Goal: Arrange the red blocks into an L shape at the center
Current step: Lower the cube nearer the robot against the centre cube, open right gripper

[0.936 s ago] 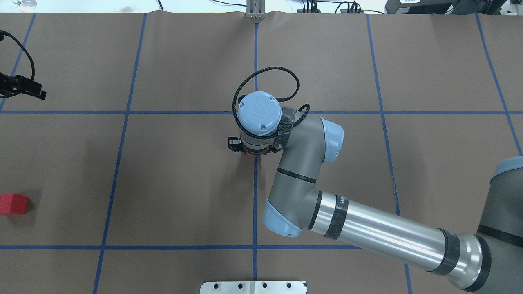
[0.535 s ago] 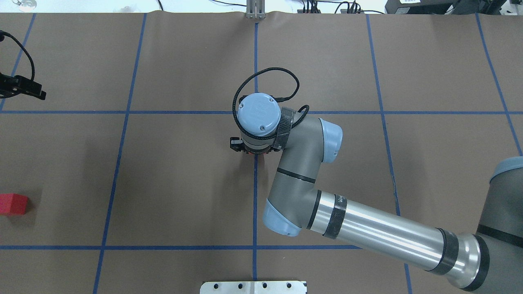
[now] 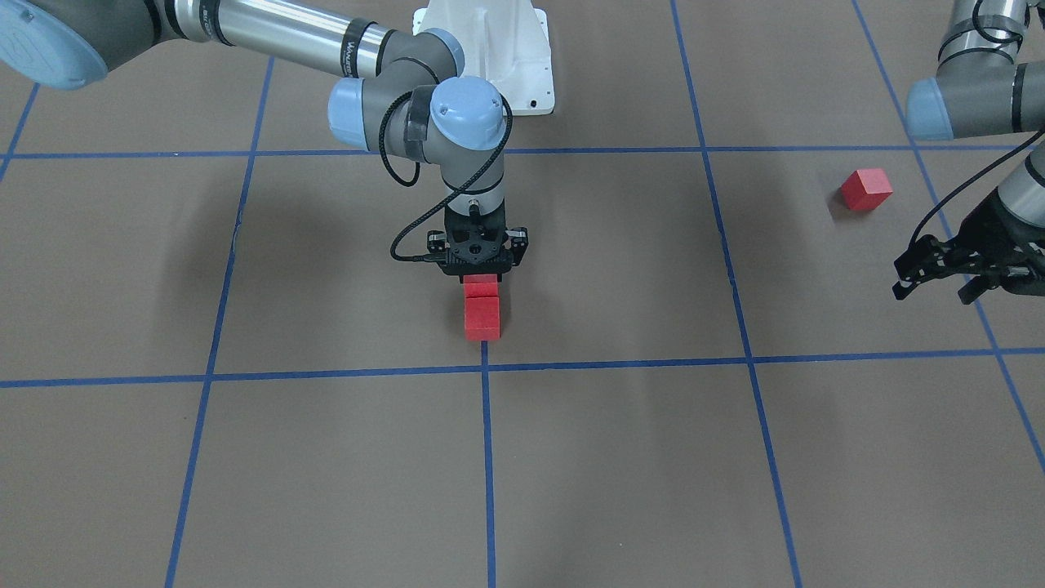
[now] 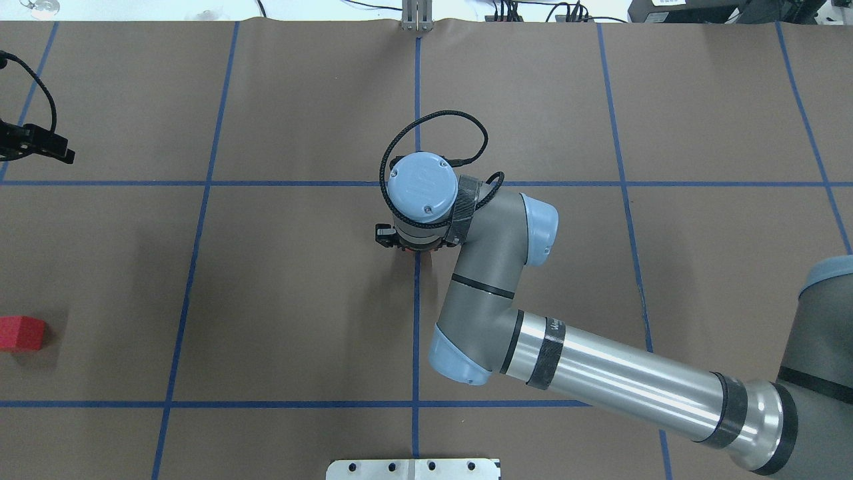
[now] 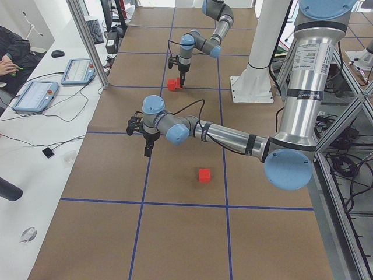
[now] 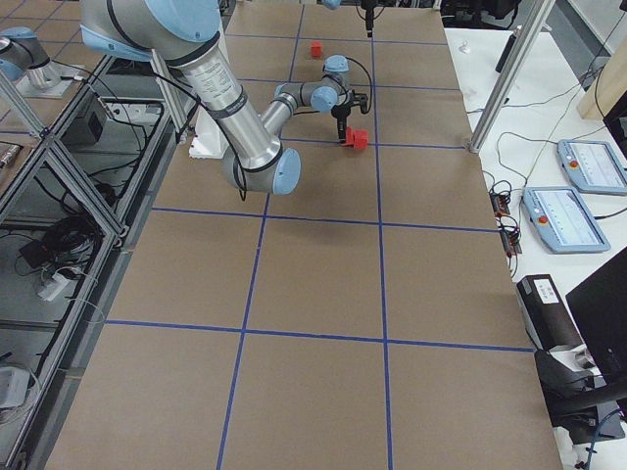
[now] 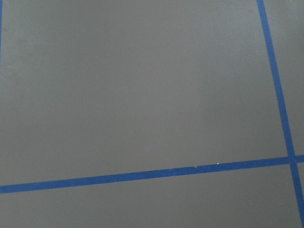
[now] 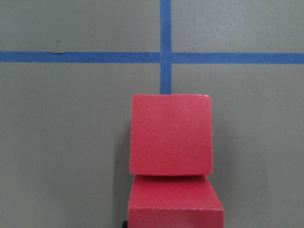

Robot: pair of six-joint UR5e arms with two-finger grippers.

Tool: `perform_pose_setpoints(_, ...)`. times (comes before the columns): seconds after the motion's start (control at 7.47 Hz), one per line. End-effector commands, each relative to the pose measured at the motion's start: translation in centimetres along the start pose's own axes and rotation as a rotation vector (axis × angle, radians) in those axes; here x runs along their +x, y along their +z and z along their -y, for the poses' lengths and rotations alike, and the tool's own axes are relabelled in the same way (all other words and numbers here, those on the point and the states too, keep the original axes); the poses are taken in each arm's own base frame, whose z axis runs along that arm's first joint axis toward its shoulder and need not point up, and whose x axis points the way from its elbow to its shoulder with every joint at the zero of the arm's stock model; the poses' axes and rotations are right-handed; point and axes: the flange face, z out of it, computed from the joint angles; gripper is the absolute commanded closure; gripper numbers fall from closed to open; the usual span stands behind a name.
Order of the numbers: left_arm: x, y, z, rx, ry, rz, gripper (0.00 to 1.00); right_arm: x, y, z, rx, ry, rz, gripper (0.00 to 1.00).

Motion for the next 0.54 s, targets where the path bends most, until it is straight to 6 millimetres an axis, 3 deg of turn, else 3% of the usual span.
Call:
perform_pose_setpoints(0.0,-0.31,0.29,-0.03,-0.005,-0.004,0.004,0.0,0.06,-0.01,0.19,0.017,0.001,-0.005,0.11)
perform_pose_setpoints(0.13,-0.31,0.29,-0.03,-0.005,-0.004,0.004,0.0,-0.03,-0.1,0.23,0.021,0.002,-0.003,0.05)
perform_pose_setpoints(0.4,-0.29,0.31,0.03,-0.005,-0.004,0.004,0.0,-0.13,-0.2,0.25,0.022,0.007,0.0,0.03)
